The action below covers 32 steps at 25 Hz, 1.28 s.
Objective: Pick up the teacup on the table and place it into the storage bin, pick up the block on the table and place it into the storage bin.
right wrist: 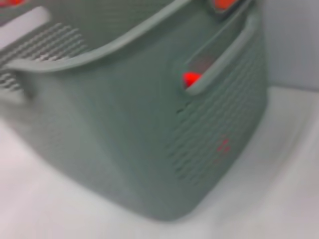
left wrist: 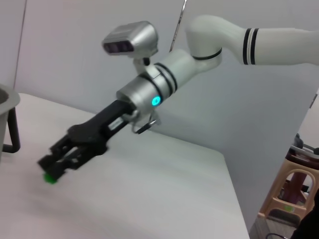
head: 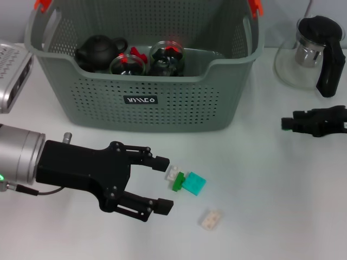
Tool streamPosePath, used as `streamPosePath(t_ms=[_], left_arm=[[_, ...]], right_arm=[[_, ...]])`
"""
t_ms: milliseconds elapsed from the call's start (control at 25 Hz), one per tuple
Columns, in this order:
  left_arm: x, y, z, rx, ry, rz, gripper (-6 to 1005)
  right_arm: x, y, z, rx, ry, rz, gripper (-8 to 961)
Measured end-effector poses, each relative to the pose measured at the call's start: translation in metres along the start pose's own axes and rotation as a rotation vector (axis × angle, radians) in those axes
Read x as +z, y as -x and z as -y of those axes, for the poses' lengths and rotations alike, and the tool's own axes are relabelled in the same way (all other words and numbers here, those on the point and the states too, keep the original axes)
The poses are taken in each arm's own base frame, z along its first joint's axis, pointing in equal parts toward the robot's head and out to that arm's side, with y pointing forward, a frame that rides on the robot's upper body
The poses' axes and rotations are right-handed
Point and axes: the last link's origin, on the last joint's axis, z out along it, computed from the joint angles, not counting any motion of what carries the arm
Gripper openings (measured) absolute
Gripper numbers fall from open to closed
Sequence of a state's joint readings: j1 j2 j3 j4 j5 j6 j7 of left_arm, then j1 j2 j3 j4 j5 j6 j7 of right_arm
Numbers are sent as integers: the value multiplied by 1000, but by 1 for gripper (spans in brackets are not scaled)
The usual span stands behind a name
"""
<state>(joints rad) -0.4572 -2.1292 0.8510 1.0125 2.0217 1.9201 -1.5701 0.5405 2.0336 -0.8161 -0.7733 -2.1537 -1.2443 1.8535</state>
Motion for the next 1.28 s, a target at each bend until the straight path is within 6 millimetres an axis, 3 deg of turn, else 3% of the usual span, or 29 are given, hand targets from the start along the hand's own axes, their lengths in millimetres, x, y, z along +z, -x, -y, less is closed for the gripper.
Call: streamPosePath(t_ms=[320, 560, 680, 920, 1120, 1280], left_arm=[[0, 0, 0, -1, 0, 0, 866], [0, -1, 0, 3, -1, 0, 866], [0, -1, 0, 5, -1, 0, 866], [0, -2, 2, 8, -11, 0, 866], [-3, -4, 5, 7, -28, -5, 866], [-11, -6, 8, 1, -59, -21, 866]], right_arm=[[-48, 22, -25, -36, 228, 5, 429], [-69, 64, -53, -78, 429, 82, 430], [-70, 87, -59, -89, 480, 140, 430], [-32, 132, -61, -97, 409, 229, 430], [23, 164, -75, -147, 298, 238, 430], [59, 178, -89, -215, 196, 218, 430]])
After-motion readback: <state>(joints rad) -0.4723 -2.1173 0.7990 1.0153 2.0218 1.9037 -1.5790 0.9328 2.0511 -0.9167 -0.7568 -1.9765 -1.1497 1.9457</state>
